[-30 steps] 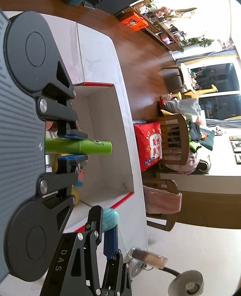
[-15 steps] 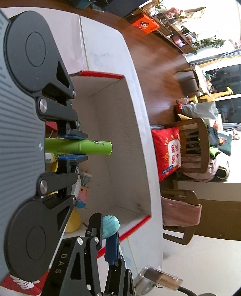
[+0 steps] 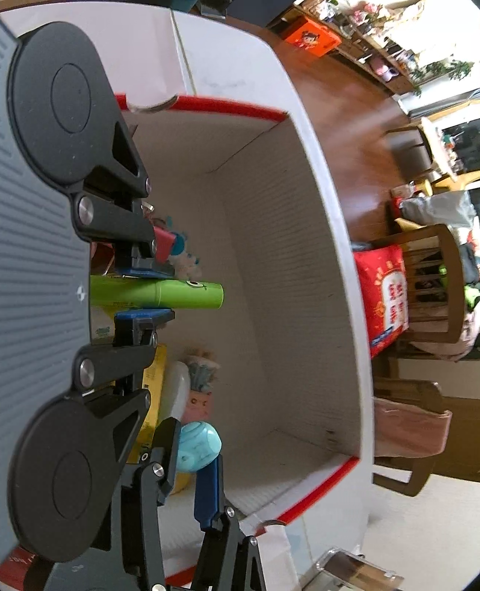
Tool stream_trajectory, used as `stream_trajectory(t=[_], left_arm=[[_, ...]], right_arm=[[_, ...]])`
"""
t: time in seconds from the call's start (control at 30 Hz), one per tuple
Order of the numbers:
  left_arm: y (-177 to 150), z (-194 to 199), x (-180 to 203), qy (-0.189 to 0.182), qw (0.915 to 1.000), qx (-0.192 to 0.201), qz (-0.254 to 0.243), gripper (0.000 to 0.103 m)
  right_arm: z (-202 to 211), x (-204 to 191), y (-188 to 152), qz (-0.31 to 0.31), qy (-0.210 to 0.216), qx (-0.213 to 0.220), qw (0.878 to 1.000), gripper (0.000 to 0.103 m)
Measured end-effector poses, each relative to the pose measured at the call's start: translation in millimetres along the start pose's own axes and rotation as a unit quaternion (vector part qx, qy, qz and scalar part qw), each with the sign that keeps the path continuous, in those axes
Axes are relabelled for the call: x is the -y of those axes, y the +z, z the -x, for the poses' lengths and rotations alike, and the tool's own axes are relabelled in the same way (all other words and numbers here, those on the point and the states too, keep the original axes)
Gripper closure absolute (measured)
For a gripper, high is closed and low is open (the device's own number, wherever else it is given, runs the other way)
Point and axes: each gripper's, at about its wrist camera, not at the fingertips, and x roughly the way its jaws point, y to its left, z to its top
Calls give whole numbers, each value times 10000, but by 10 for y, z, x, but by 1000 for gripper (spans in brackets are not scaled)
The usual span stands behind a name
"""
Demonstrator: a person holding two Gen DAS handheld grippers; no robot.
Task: Organize rigid objects
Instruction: 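Carry the highlighter and blue eraser over the red box, then lower highlighter and eraser into the box and open both tools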
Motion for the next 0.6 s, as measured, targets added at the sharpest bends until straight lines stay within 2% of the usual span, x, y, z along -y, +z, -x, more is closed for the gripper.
stream_trajectory(t=[0.33, 0.6], left_arm=[[24, 6, 32, -25, 10000, 31, -28, 86], [-9, 111, 10, -80, 9999, 90, 83, 86]], right_arm=[[-30, 4, -19, -115, 90, -74, 9999, 69], [68, -27, -67, -181, 173, -5, 9997, 57]])
